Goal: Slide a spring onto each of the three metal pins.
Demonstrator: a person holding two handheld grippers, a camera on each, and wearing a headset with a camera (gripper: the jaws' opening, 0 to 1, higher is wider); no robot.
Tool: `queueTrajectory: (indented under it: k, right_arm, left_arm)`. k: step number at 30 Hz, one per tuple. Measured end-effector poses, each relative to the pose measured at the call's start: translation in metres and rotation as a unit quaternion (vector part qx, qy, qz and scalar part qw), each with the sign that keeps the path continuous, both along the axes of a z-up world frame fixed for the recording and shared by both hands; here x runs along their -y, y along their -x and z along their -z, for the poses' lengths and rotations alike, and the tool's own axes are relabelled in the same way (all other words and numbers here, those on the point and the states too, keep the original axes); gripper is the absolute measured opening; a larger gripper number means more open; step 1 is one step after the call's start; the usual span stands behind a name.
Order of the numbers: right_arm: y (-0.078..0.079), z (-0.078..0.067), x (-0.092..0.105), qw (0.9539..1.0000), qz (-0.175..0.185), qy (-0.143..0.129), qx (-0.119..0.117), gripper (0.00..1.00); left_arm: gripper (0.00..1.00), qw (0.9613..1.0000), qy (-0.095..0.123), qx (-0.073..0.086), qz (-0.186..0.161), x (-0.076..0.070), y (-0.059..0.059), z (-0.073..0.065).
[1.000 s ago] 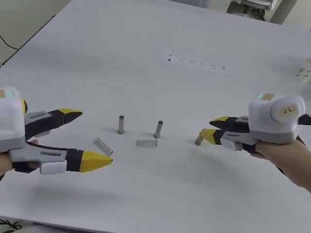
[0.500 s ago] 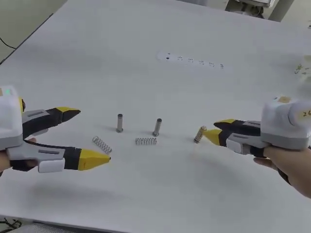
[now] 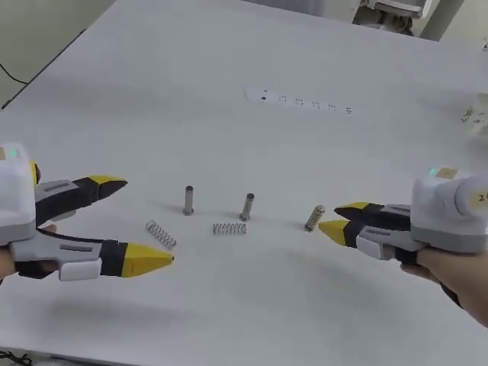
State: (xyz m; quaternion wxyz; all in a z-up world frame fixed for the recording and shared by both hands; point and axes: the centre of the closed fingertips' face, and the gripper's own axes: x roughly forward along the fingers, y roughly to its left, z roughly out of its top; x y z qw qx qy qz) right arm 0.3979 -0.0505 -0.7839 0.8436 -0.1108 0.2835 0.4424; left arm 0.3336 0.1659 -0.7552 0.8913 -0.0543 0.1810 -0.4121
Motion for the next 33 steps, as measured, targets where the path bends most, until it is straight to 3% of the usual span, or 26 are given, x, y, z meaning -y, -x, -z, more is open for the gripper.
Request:
queueTrajectory:
  k: [9, 14, 21, 25, 30, 33]
  right_arm:
    - [0.006, 0.000, -0.012, 0.9987, -0.045, 0.026, 0.006, 0.23]
    - [0.012, 0.000, -0.021, 0.9955, -0.083, 0.044, 0.011, 0.23]
    - [0.018, -0.001, -0.040, 0.9852, -0.147, 0.082, 0.034, 0.21]
    - [0.021, -0.003, -0.054, 0.9762, -0.185, 0.102, 0.050, 0.21]
    - [0.024, -0.001, -0.069, 0.9608, -0.233, 0.133, 0.069, 0.20]
    - [0.026, -0.001, -0.078, 0.9547, -0.252, 0.139, 0.076, 0.20]
  left_arm:
    - [0.92, 1.0000, -0.001, -0.001, 0.003, 0.001, 0.001, 0.000]
    - [0.92, 1.0000, -0.001, -0.001, 0.003, 0.000, 0.001, 0.000]
    - [0.92, 1.0000, -0.001, -0.001, 0.003, -0.001, 0.003, -0.001]
    - [0.92, 1.0000, -0.003, -0.001, 0.004, -0.001, 0.004, 0.000]
    - [0.92, 1.0000, -0.003, 0.000, 0.005, 0.000, 0.005, -0.001]
    - [0.92, 1.0000, -0.002, 0.000, 0.005, 0.000, 0.005, -0.001]
